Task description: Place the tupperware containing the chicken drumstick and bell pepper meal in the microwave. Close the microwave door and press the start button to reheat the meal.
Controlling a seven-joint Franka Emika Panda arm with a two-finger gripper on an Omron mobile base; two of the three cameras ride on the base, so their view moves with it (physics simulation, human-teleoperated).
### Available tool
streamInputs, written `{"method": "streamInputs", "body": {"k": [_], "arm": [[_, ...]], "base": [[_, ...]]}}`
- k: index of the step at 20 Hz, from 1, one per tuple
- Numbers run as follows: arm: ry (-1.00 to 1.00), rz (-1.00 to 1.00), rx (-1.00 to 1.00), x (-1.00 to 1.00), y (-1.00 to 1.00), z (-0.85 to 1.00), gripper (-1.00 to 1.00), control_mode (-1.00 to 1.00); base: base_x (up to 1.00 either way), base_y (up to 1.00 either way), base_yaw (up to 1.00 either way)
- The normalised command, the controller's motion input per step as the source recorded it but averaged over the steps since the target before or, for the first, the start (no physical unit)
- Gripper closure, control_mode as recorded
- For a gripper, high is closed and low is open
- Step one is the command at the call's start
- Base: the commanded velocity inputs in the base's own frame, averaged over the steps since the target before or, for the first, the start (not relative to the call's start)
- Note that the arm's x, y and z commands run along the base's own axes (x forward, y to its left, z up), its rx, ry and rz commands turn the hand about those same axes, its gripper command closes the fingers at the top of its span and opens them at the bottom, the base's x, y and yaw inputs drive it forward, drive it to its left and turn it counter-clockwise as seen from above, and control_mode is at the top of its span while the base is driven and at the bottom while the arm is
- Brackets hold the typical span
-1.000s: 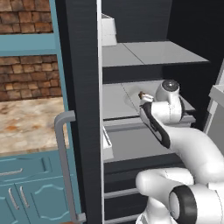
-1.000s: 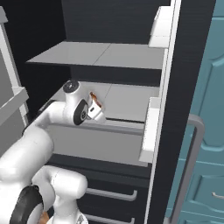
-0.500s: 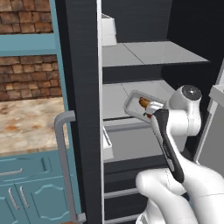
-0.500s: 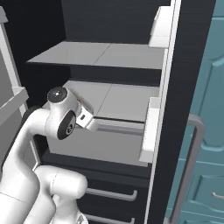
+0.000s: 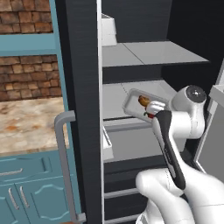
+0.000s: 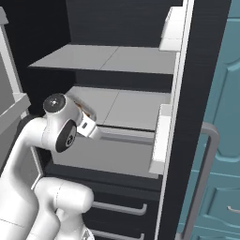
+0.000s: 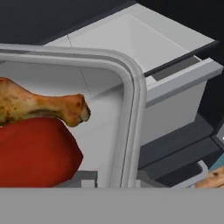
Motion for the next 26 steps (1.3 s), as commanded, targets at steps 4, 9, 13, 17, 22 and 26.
{"method": "streamInputs", "body": {"k": [4,9,13,17,22,26], "arm": [[0.0,0.0,0.0,-0.02,0.0,0.11,1.0,1.0],[0.0,0.0,0.0,0.0,0.0,0.0,1.0,1.0],[0.0,0.0,0.0,0.0,0.0,0.0,1.0,1.0],[0.0,0.0,0.0,0.0,0.0,0.0,1.0,1.0],[0.0,0.0,0.0,0.0,0.0,0.0,1.0,1.0],[0.0,0.0,0.0,0.0,0.0,0.0,1.0,1.0]], "base": [[0.0,0.0,0.0],[-0.32,0.0,0.01],[-0.75,0.03,0.09],[-0.85,0.1,0.16],[-0.7,0.22,0.3],[-0.4,0.36,0.43]]}}
